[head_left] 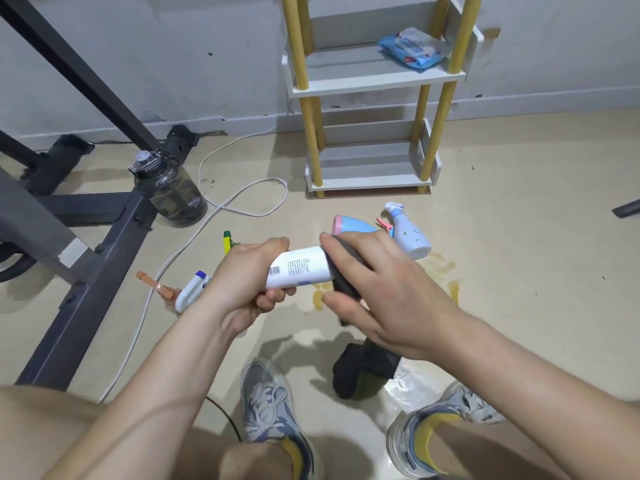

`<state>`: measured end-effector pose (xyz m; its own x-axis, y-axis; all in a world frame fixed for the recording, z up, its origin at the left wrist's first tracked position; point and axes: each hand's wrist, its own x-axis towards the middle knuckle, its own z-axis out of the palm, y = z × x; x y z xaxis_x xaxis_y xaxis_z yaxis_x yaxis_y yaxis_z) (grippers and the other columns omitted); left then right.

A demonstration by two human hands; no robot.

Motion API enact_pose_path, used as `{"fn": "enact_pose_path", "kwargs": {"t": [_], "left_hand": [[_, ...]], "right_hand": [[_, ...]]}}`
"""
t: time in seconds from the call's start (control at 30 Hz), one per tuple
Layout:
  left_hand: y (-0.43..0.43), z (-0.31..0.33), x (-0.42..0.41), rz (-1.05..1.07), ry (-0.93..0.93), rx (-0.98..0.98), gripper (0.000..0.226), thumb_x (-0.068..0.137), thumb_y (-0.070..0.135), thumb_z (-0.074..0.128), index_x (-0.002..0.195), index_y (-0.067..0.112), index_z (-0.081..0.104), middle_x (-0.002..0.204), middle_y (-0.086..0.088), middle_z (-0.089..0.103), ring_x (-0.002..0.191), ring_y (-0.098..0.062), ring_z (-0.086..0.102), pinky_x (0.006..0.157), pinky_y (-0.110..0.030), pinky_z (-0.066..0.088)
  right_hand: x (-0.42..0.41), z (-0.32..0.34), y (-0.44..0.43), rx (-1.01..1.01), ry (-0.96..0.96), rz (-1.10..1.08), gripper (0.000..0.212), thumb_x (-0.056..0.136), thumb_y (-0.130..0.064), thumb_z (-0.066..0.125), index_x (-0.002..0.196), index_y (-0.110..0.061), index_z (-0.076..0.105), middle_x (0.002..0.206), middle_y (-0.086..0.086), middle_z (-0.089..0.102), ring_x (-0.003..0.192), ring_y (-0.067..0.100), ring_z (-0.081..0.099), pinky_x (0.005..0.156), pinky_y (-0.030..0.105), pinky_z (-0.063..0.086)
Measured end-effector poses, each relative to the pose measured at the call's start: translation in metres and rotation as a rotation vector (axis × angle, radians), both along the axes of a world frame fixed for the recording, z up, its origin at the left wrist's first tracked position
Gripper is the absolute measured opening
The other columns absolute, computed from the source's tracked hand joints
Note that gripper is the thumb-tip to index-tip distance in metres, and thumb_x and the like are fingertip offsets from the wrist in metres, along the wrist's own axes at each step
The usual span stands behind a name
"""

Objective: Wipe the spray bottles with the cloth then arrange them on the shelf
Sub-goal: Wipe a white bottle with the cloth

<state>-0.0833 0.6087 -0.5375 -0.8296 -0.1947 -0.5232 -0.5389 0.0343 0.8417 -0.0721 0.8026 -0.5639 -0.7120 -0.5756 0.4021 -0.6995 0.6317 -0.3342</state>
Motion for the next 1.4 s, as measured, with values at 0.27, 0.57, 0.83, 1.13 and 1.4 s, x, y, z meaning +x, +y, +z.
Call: {"fn": "enact_pose_path", "kwargs": {"t": [0.27,0.57,0.83,1.13,1.4], "left_hand": [[-0.002,-0.004,0.000,0.037,0.022,0.047,0.033,0.095,0.023,0.055,0.067,0.006,0.054,0.052,-0.018,0.053,0.032,-0.014,0.029,0.037,-0.011,0.016],[-0.015,0.001,0.000,-0.207,0.436,0.012,0.021,0.064,0.040,0.078,0.081,0.027,0.074,0.080,0.002,0.063,0.063,-0.014,0.048,0.054,-0.023,0.039],[-0.014,0.013,0.000,-0.367,-0.056,-0.191,0.067,0.092,0.068,0.040,0.081,0.007,0.066,0.059,-0.019,0.060,0.036,-0.019,0.035,0.041,-0.018,0.025],[-0.004,0.010,0.009,-0.218,0.585,-0.047,0.016,0.067,0.021,0.087,0.068,0.025,0.072,0.069,0.007,0.066,0.067,-0.021,0.056,0.061,-0.032,0.044],[0.004,-0.007,0.005,0.038,0.433,-0.190,0.025,0.084,0.030,0.068,0.062,0.019,0.067,0.059,0.003,0.061,0.051,-0.012,0.053,0.050,-0.025,0.044]], "right_hand": [[-0.011,0.017,0.006,-0.081,-0.234,-0.037,0.033,0.094,-0.023,0.055,0.126,-0.013,0.058,0.086,-0.001,0.066,0.074,0.020,0.035,0.084,0.046,0.043],[-0.033,0.040,0.015,0.008,-0.654,0.028,0.024,0.099,-0.039,0.049,0.084,-0.020,0.052,0.066,-0.011,0.042,0.076,0.006,0.043,0.073,0.027,0.039],[-0.023,0.003,0.013,0.165,-0.094,-0.019,0.031,0.093,-0.044,0.041,0.090,-0.017,0.057,0.079,-0.002,0.053,0.074,0.024,0.048,0.069,0.044,0.048],[-0.016,0.009,0.005,-0.685,-1.238,0.006,0.040,0.095,-0.043,0.046,0.079,-0.011,0.062,0.071,0.000,0.060,0.067,0.013,0.054,0.064,0.028,0.045],[-0.011,0.006,-0.006,-0.004,-0.288,0.057,0.040,0.095,-0.045,0.054,0.122,-0.015,0.055,0.093,0.001,0.058,0.083,0.021,0.054,0.068,0.032,0.041]]}}
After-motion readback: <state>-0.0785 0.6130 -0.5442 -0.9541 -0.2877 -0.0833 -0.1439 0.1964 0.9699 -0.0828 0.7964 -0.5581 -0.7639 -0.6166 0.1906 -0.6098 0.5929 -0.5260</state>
